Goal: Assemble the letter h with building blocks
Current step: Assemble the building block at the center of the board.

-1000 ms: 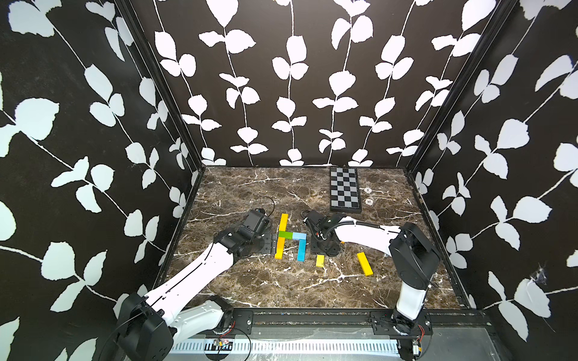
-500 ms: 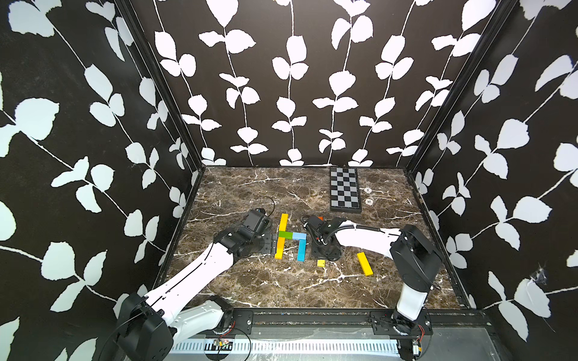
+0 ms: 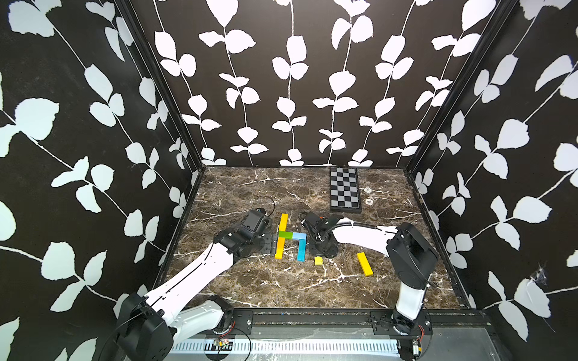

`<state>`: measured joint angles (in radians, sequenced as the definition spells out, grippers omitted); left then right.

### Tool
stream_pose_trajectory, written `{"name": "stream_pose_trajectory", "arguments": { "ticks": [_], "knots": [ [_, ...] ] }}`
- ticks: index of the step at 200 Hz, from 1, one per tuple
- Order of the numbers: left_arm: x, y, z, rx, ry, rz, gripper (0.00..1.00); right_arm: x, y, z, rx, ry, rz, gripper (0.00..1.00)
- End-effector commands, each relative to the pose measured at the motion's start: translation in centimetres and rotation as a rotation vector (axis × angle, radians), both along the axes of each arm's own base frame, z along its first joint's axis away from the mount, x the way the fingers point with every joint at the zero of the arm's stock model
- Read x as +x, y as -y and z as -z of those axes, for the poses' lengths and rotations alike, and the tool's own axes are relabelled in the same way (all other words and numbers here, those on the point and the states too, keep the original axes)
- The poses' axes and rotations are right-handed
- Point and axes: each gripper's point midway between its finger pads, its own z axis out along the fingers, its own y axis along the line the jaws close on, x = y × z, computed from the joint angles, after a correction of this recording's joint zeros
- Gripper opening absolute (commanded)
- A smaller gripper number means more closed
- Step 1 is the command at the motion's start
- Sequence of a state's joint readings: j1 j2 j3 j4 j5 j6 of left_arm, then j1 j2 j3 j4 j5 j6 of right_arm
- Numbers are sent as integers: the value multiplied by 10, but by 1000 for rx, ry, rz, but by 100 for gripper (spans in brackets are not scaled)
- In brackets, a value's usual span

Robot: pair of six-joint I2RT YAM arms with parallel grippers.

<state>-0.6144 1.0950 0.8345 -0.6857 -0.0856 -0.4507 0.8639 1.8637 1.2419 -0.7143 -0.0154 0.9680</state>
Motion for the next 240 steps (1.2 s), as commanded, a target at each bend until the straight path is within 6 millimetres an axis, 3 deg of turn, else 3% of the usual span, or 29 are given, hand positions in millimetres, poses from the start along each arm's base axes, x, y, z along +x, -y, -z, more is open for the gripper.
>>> {"name": "stream_pose_trajectory", "arguments": {
  "ticks": [1, 32, 111, 240],
  "knots": [
    [-1, -1, -1, -5, 6, 9, 84, 2, 0, 1, -18, 3, -8, 58],
    [-1, 0, -6, -15, 15, 11, 84, 2, 1, -7, -20, 18, -10, 55],
    [-1, -1, -2, -3, 9, 17, 84, 1, 17, 14, -61, -25, 49, 32],
    [0, 1, 0, -9, 6, 18, 84, 11, 9, 14, -57, -30, -2, 31]
  ]
}}
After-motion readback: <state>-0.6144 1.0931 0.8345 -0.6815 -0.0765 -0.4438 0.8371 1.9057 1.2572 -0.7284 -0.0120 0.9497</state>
